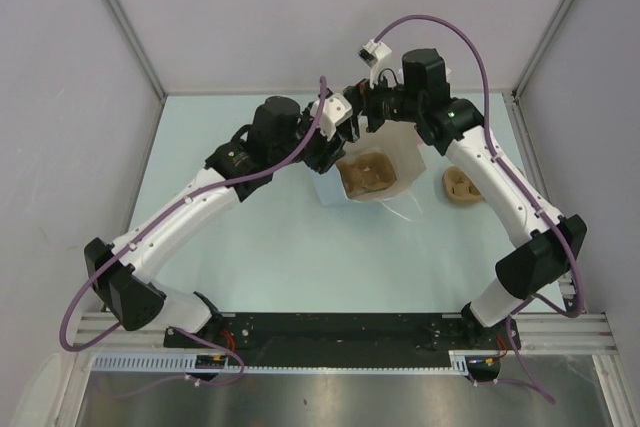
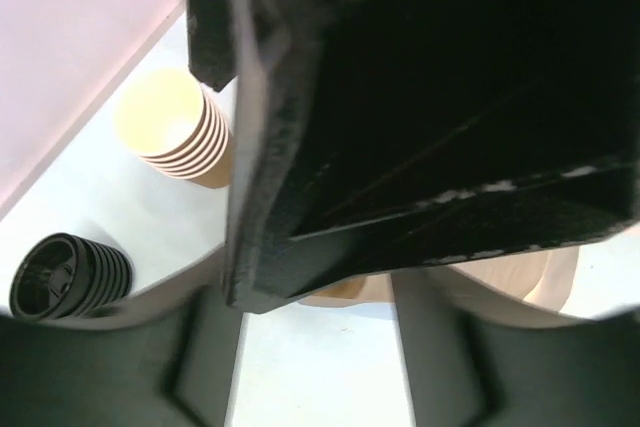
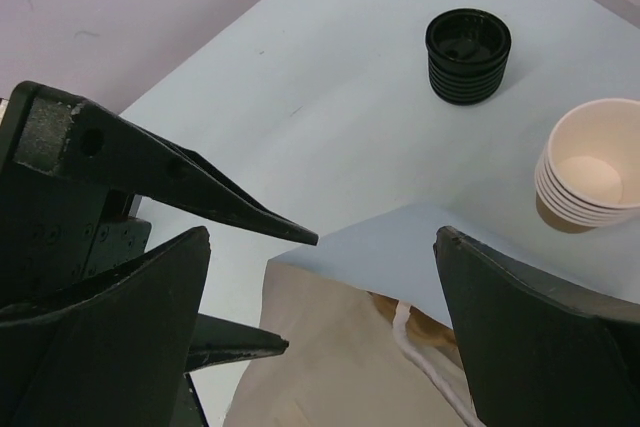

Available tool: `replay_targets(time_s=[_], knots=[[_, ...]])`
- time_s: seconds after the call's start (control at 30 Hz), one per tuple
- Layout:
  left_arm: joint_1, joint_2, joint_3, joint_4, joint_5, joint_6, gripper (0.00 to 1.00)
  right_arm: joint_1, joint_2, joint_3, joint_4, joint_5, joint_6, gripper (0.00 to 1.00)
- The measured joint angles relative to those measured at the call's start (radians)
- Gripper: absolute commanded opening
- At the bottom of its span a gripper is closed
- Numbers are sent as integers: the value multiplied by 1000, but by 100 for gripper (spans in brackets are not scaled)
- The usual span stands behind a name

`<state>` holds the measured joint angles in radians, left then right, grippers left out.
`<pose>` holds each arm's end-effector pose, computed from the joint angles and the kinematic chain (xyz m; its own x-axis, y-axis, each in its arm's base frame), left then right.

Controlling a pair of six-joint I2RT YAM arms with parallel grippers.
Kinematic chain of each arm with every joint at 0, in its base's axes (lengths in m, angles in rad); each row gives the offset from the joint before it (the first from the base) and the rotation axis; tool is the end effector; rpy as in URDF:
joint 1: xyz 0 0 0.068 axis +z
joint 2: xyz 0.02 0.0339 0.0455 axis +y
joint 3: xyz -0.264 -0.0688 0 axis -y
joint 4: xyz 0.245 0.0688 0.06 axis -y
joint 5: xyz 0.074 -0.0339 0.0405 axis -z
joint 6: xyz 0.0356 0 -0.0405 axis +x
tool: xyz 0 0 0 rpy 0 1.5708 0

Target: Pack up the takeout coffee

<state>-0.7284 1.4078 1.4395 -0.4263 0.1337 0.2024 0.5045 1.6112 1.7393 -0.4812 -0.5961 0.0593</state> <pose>0.2364 -0.2172 0.3997 -0.1299 0.3829 -0.9146 0.7939 0.5928 0.1354 0.3082 0.1930 0.4323 -0.3532 -0.1390 -0.9251 -0.8417 0.4789 0.2494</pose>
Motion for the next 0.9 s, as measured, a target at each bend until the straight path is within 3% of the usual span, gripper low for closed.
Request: replay_targets(time_s=[0.03, 0.53, 0.63, 0.7, 0.9], knots=[[0, 0, 0, 0, -3, 5, 46, -1, -4, -3, 0, 2, 0, 100], [-11, 6, 0, 14, -35, 18, 28, -11, -46, -24, -20, 8, -11, 100], [-12, 12, 0, 16, -40, 18, 31, -16, -46, -30, -23, 9, -12, 100], [-13, 16, 0, 15, -44, 18, 40, -18, -46, -35, -23, 12, -12, 100], [-14, 24, 1, 11, -42, 18, 41, -22, -46, -38, -33, 22, -19, 100]])
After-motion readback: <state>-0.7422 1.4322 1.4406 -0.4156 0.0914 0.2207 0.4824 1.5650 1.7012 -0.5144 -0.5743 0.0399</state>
